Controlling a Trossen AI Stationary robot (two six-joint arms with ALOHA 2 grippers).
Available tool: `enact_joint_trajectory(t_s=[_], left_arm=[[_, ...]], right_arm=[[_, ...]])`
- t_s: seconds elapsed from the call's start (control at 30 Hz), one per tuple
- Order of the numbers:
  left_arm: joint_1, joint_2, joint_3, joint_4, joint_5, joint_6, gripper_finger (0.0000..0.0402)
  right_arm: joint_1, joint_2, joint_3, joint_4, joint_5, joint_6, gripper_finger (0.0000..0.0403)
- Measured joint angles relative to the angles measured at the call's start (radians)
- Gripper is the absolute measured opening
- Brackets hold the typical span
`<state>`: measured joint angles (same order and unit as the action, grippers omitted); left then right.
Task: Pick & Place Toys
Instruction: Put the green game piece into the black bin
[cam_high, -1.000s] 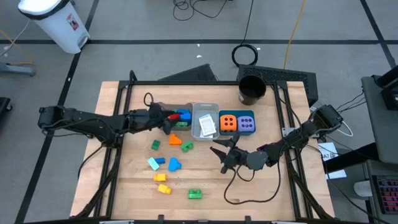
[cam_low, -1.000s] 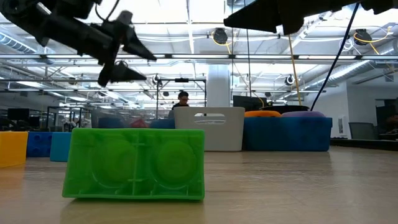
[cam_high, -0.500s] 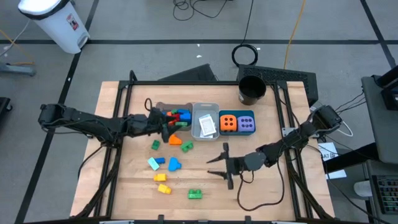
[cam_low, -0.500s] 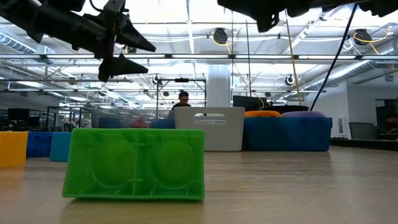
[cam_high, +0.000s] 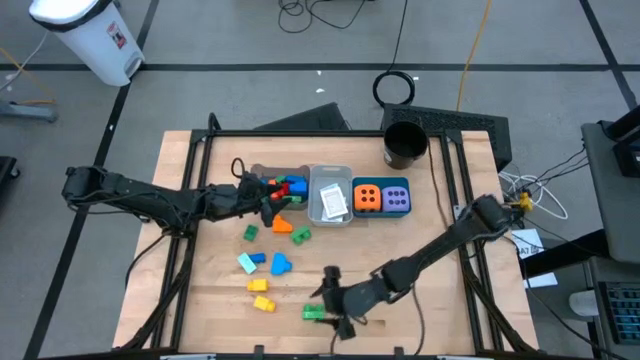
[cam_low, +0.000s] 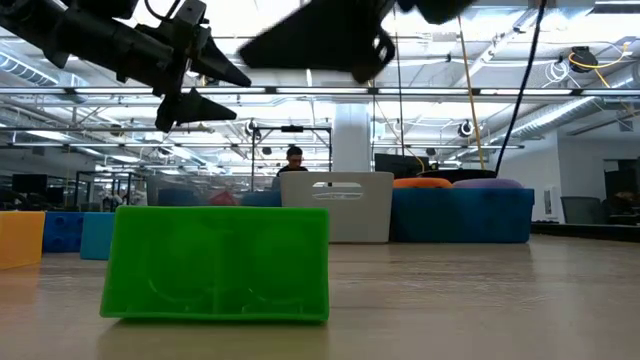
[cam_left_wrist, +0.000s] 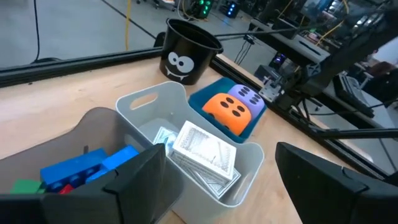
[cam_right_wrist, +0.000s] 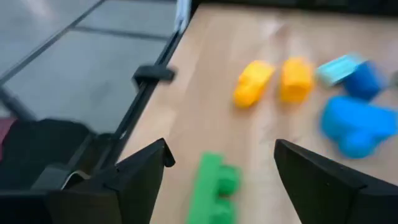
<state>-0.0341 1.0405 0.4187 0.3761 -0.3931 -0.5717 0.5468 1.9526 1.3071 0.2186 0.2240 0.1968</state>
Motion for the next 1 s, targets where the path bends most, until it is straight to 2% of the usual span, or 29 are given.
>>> enact_joint_trajectory(t_s=[0.13, 0.27, 0.47, 0.63, 1.0], left_arm=[[-0.001, 0.000, 0.000, 0.001, 0.000, -0.046, 0.0312], [-0.001, 0.000, 0.000, 0.001, 0.001, -0.099, 0.0312], [-0.001, 0.000, 0.000, 0.001, 0.001, -0.124, 0.0313], [-0.001, 0.000, 0.000, 0.002, 0.003, -0.139, 0.0312], [-0.002, 0.000, 0.000, 0.003, 0.054, -0.179, 0.0312]], right_arm=[[0.000, 0.105, 0.056, -0.022, -0.077, 0.024, 0.0294], [-0.004, 0.151, 0.058, -0.023, -0.126, 0.063, 0.0284], [-0.014, 0.196, 0.060, -0.029, -0.064, 0.076, 0.0266], [-0.023, 0.222, 0.059, -0.007, -0.065, 0.118, 0.0243], [-0.022, 0.222, 0.059, 0.021, -0.009, 0.161, 0.0168]])
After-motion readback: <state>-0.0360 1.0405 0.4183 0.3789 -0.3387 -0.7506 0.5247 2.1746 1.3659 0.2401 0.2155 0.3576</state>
